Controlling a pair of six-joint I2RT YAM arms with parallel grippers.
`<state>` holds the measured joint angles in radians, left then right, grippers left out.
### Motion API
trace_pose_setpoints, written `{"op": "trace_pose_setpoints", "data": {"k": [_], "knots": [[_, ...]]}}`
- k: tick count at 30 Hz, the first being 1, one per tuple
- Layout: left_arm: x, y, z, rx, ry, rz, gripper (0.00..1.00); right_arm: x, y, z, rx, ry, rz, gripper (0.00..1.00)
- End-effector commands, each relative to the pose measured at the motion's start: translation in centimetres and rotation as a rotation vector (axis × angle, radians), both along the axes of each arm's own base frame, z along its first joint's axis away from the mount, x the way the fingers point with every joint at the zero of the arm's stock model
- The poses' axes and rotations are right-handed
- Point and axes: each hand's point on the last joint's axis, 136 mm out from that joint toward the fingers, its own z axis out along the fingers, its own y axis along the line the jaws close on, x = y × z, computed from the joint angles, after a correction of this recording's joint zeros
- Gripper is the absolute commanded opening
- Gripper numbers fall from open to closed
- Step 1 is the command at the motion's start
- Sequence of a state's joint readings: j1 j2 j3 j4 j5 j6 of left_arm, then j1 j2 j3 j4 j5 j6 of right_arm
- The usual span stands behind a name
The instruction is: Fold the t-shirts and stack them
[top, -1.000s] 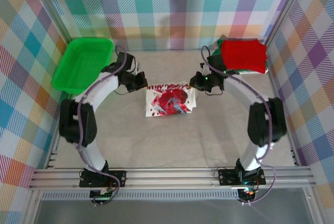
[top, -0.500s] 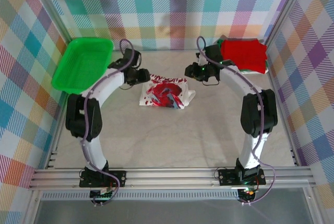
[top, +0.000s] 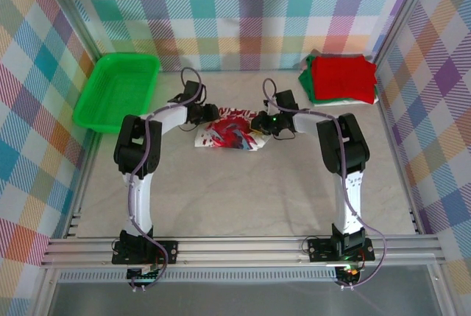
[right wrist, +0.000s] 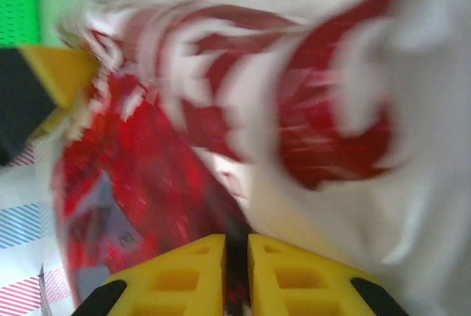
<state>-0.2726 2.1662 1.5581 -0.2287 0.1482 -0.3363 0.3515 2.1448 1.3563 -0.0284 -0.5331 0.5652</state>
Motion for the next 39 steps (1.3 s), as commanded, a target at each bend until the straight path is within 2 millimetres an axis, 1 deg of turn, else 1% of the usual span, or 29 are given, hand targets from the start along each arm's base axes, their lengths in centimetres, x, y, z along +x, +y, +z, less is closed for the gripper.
{"op": "trace_pose_setpoints", "data": {"k": [1,3,5,7,8,10,11,13,14,16,17,19,20,26,29,32,34,39], "knots": [[1.8,0.6,1.5,-0.005,-0.034,0.013,0.47,1.2,0.0,1.6,0.033,-0.073,-0.007,0.16],[1.6,0.2,3.8,-0.027,-0.067,0.005,0.48,1.2,0.0,3.0,0.04,-0.096,0.001,0.17],[1.0,-0.3,6.5,-0.045,-0.098,0.003,0.5,1.1,0.0,4.9,0.044,-0.12,0.002,0.2],[-0.4,-0.6,8.3,-0.038,-0.096,-0.002,0.52,0.9,-0.2,7.2,0.055,-0.154,-0.003,0.26],[-1.1,-1.1,9.3,-0.035,-0.112,-0.012,0.53,0.5,-0.4,8.0,0.05,-0.155,-0.012,0.28],[-2.6,-1.7,10.0,-0.025,-0.117,-0.031,0.54,0.0,-1.3,9.0,0.016,-0.154,-0.045,0.34],[-3.5,-1.9,9.9,-0.019,-0.11,-0.036,0.54,-0.3,-2.1,9.0,-0.014,-0.144,-0.075,0.39],[-5.0,-1.6,8.8,-0.004,-0.085,-0.03,0.54,-1.1,-3.3,8.5,-0.071,-0.117,-0.121,0.45],[-5.6,-1.1,8.1,0.011,-0.074,-0.016,0.54,-1.5,-4.0,8.0,-0.099,-0.1,-0.139,0.48],[-6.6,0.4,6.1,0.064,-0.05,0.021,0.55,-2.2,-4.9,7.2,-0.137,-0.075,-0.171,0.58],[-6.9,1.2,5.1,0.085,-0.033,0.038,0.55,-2.4,-5.1,6.7,-0.142,-0.069,-0.173,0.63],[-7.6,2.1,3.0,0.093,0.02,0.048,0.55,-2.8,-5.1,5.5,-0.148,-0.036,-0.174,0.68],[-7.4,2.1,2.4,0.084,0.014,0.05,0.55,-2.9,-5.0,5.0,-0.145,-0.017,-0.165,0.69],[-8.7,2.3,-1.4,0.093,0.071,0.04,0.55,-2.8,-3.7,2.9,-0.138,0.034,-0.128,0.72],[-9.2,2.5,-2.6,0.109,0.092,0.038,0.55,-2.7,-2.4,1.9,-0.128,0.057,-0.084,0.73],[-9.6,2.8,-3.3,0.123,0.104,0.034,0.54,-2.6,-0.8,0.9,-0.096,0.073,-0.042,0.72],[-9.6,2.8,-3.5,0.124,0.102,0.031,0.54,-2.3,0.0,0.7,-0.078,0.055,-0.031,0.72],[-9.6,2.3,-3.9,0.107,0.103,0.019,0.54,-1.4,2.4,1.1,-0.035,0.018,0.003,0.68]]}}
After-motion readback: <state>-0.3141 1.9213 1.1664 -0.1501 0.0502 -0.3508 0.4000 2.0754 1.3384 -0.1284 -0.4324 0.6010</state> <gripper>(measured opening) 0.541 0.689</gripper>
